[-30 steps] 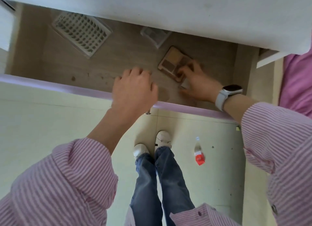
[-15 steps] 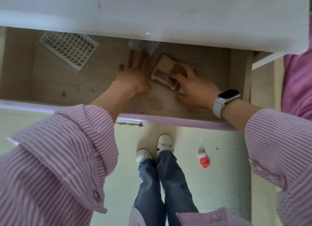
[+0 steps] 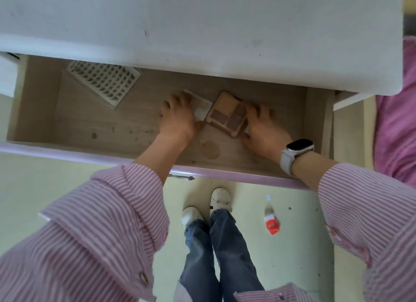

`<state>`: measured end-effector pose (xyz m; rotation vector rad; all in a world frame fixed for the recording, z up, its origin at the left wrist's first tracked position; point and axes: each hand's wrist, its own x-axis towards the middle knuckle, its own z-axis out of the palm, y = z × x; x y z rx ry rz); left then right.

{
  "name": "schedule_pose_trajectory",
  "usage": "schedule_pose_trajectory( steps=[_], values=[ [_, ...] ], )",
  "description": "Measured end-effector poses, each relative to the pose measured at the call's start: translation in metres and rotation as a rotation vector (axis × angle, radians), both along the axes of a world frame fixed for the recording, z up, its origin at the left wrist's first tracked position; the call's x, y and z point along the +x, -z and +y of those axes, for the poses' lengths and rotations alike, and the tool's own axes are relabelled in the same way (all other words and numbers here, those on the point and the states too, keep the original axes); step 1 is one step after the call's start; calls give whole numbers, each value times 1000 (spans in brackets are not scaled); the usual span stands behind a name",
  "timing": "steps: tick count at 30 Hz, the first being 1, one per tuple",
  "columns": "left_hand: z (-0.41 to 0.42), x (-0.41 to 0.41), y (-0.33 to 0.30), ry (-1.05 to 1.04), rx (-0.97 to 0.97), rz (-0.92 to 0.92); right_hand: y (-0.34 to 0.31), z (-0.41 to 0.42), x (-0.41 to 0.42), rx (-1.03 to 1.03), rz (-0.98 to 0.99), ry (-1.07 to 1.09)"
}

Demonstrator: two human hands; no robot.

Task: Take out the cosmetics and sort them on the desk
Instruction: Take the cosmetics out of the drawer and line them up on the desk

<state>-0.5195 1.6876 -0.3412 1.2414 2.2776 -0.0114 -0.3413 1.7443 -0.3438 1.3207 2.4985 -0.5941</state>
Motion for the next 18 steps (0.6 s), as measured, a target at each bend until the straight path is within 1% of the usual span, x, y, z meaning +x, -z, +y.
schedule_pose_trajectory(
  steps=[3, 8, 11, 13, 15, 18],
  values=[
    [6, 0, 5, -73, -26, -49, -6, -1, 2, 37, -31, 23],
    [5, -9, 5, -176, -80, -126, -14, -7, -13, 82, 134, -31],
    [1, -11, 5, -202, -104, -207, -10, -6, -25, 90, 131, -55],
    [-3, -14, 4, -217, -106, -246, -4, -5, -29, 63, 92, -38],
    [-6, -17, 2, -230, -86, -277, -1, -3, -33, -19, 83, 25],
    [-14, -22, -5, -188, -61, -264, 0, -2, -38, -96, 90, 80]
  ],
)
